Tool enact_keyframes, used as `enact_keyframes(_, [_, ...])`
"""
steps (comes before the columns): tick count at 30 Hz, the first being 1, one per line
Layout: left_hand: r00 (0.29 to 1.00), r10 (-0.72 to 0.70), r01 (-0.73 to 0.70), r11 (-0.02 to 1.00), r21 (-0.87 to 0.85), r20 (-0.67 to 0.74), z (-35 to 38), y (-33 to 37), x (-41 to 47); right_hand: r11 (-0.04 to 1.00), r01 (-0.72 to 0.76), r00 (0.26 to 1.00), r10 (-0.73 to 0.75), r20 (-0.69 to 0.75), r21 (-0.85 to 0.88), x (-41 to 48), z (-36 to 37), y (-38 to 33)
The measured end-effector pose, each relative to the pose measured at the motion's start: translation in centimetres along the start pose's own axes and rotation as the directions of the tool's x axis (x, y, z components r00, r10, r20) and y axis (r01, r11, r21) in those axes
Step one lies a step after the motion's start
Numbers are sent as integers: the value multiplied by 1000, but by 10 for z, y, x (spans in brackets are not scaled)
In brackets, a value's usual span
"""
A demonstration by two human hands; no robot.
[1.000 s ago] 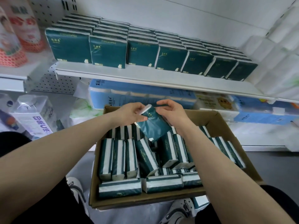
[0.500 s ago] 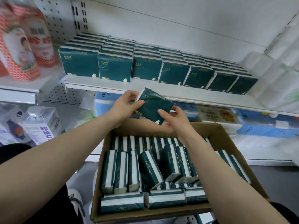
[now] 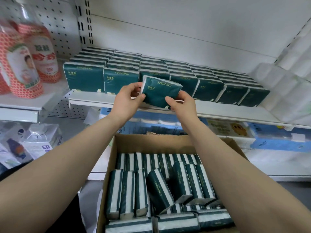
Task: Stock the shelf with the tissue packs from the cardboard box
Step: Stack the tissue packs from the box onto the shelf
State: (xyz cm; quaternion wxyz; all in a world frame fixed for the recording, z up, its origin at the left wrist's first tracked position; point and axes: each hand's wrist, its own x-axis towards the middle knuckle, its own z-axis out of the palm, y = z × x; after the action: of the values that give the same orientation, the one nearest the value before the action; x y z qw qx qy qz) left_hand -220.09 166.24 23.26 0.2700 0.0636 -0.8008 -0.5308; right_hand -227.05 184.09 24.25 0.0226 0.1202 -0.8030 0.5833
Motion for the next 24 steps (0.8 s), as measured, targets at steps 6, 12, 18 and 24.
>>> enact_keyframes(6, [994,-108,107,993,-58,-9,10,-1,1,999,13,998,-16,-61,-46,15,12,0])
enact_keyframes(12, [996,-79,81,996,38,-44,15,-11,6,1000,10,996,-10,-87,-1,15,23,9])
enact_keyframes(18, [997,-38,45,993,106,-70,17,-16,9,999,27,997,-25,-78,18,16,28,13])
enact_keyframes(24, [998,-48,52,995,89,-51,19,-18,9,999,41,997,-40,-59,6,17,30,14])
